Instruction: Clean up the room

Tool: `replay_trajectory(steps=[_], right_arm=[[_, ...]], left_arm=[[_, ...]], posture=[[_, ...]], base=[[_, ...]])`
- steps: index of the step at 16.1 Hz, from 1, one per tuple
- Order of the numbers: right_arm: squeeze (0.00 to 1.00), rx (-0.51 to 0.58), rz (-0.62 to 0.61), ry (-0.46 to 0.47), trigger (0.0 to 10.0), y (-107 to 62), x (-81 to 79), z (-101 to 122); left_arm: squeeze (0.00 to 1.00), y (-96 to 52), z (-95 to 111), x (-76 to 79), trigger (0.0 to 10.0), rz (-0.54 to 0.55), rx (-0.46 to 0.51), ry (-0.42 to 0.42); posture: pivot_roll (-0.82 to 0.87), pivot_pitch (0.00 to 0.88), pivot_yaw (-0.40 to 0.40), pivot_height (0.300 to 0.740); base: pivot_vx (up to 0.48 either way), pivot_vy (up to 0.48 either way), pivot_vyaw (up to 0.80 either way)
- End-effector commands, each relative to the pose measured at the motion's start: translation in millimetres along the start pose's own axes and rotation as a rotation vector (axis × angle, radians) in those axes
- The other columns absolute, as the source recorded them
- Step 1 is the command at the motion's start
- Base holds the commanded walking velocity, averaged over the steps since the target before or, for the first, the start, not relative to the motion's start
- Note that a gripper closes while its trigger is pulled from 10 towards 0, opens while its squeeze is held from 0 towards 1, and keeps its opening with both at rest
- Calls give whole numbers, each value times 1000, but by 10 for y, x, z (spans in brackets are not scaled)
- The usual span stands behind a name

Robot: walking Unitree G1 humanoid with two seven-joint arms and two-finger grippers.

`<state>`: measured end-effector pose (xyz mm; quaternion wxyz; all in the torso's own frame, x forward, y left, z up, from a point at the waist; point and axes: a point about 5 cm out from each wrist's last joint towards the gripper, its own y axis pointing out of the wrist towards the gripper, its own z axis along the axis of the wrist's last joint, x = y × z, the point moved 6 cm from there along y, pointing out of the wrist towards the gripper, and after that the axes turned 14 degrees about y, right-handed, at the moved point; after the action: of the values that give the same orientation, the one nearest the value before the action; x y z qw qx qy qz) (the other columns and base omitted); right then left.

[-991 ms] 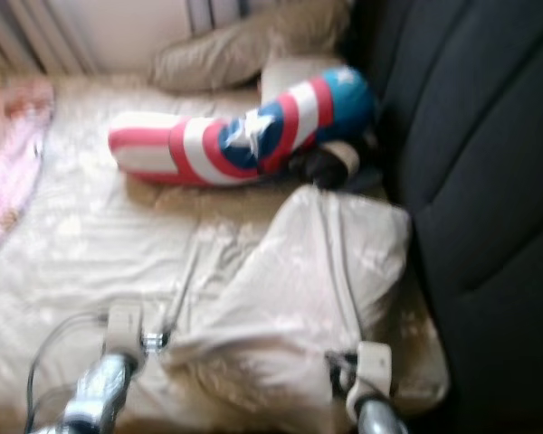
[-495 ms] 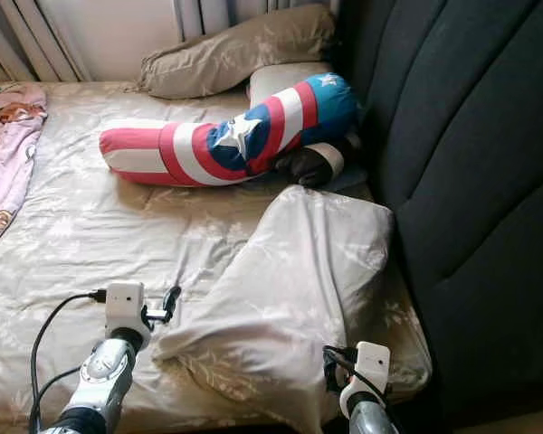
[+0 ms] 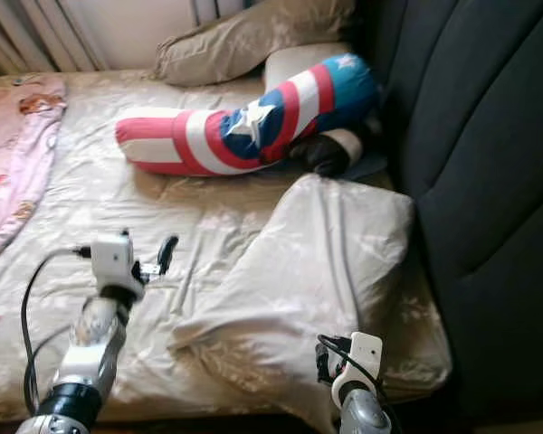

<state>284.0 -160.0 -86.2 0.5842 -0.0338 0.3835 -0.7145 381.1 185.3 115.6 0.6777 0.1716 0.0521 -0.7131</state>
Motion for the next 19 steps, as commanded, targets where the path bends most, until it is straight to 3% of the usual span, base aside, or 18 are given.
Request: replay_trajectory(steps=[1, 7, 10, 19], right_arm=[[0, -30, -20, 9, 10000, -23, 42, -93], [0, -87, -67, 9, 10000, -91, 120, -309], [0, -124, -73, 8, 10000, -129, 139, -425], [0, -124, -73, 8, 10000, -129, 139, -425]], left_arm=[[0, 10, 60, 0, 10000, -21, 6, -9], [0, -79, 297, -76, 10000, -56, 37, 6], [0, -96, 475, -38, 10000, -89, 63, 30], [0, -96, 475, -38, 10000, -89, 63, 30]], posture=[[135, 214, 68, 740], [189, 285, 105, 740], [224, 304, 115, 740], [224, 304, 115, 740]], base=[[0, 0, 0], [0, 0, 0], [0, 0, 0], [0, 0, 0]])
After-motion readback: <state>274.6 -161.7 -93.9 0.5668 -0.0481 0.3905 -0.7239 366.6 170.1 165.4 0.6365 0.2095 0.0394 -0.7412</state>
